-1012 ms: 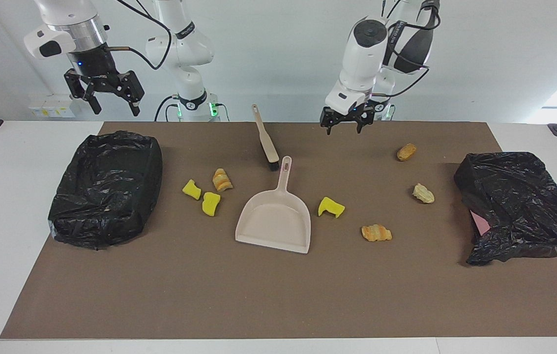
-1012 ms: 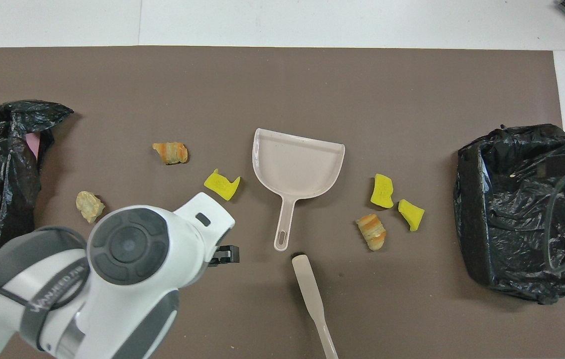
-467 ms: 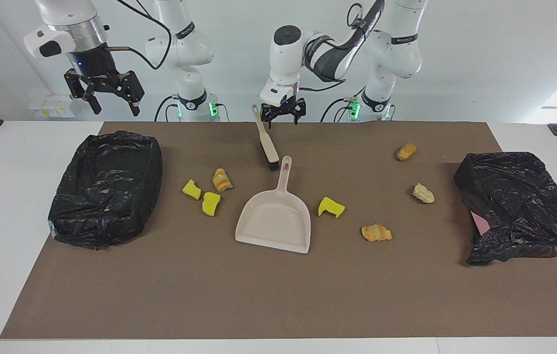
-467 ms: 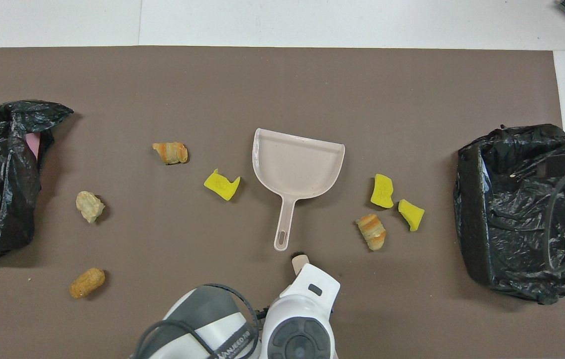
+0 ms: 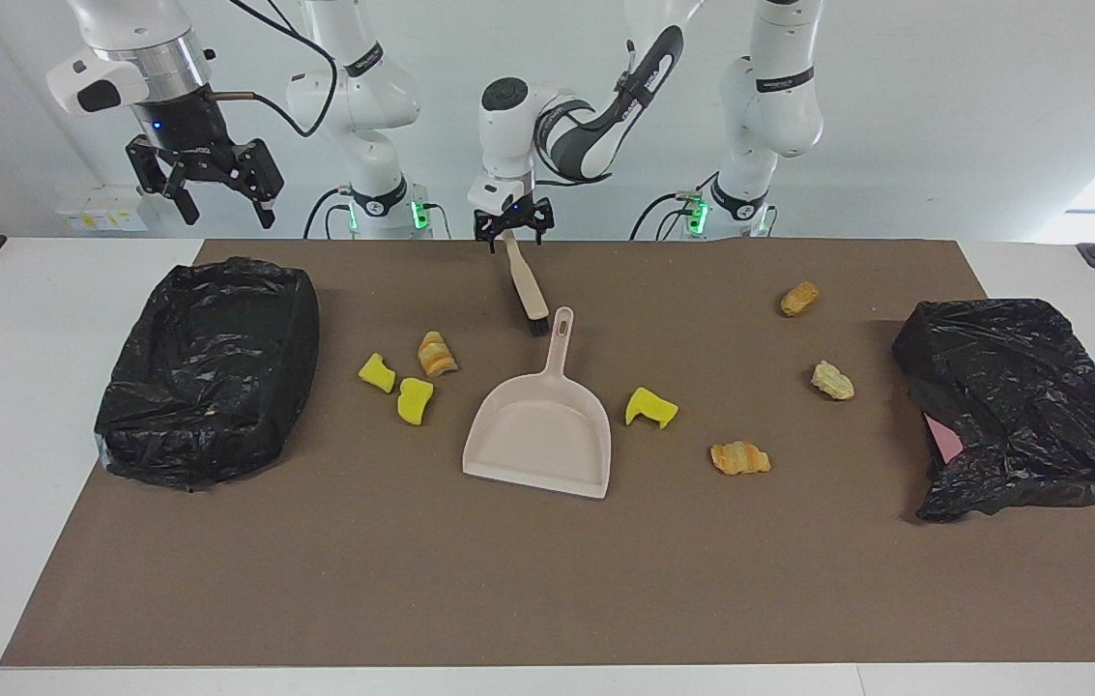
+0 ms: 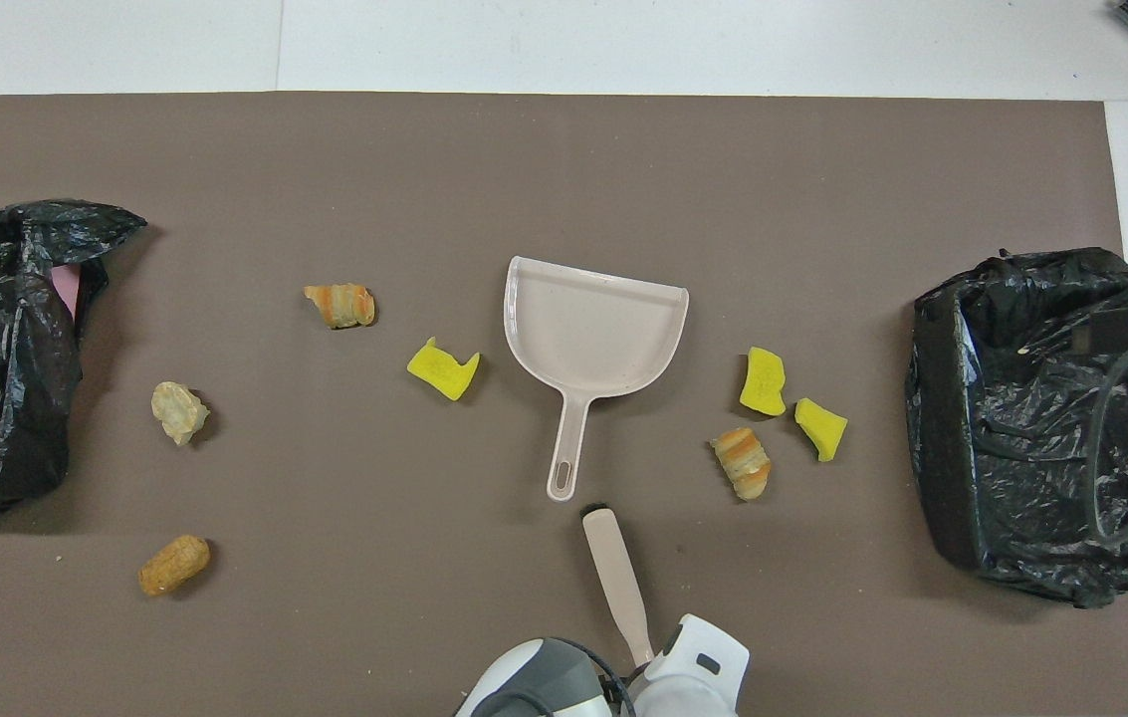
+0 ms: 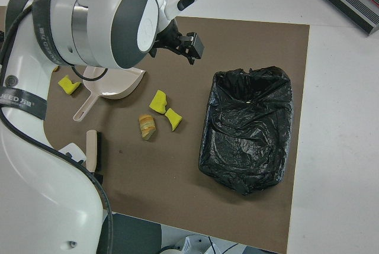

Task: Sweep and dump trash in bin
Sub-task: 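Grasp the beige brush handle with the left gripper and lift it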

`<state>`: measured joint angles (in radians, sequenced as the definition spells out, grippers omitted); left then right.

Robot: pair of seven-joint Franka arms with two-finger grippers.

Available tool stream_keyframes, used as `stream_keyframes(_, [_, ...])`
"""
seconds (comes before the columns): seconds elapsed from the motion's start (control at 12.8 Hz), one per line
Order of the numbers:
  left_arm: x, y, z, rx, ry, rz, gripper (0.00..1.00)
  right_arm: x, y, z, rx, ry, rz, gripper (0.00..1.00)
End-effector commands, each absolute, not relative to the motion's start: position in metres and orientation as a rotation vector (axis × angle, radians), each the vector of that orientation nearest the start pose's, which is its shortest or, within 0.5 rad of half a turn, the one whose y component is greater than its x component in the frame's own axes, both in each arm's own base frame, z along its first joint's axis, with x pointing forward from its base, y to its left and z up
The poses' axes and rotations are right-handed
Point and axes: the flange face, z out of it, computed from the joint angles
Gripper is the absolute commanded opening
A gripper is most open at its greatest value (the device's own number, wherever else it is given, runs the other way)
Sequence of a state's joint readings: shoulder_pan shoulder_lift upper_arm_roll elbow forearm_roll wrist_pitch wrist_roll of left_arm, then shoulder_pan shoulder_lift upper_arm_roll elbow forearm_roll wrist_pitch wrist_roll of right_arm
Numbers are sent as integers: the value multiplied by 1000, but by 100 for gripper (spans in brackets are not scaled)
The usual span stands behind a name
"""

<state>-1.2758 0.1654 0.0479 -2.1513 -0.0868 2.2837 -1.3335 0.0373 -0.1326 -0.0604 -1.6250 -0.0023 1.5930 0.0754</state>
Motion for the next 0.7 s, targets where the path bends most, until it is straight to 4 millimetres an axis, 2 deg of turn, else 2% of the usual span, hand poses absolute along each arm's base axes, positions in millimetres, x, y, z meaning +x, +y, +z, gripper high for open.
stream_keyframes(0.0, [189, -524, 326, -3123, -284, 101, 100, 507, -15, 673, -3116, 126, -136, 100])
stream_keyframes(0.16, [189, -523, 325, -3123, -270, 102, 100, 507, -15, 673, -3116, 126, -136, 100])
stream_keyframes(0.31, [195, -521, 334, -3138, -278, 98, 100, 507, -15, 673, -3116, 126, -136, 100])
stream_keyframes(0.39, [196, -521, 337, -3145, -278, 96, 95, 507, -15, 673, -3116, 126, -136, 100])
stream_keyframes(0.47, [196, -521, 339, -3147, -280, 95, 75, 507, -15, 673, -3116, 126, -136, 100])
stream_keyframes(0.62, [196, -521, 342, -3151, -300, 93, 21, 507, -15, 673, -3116, 126, -136, 100])
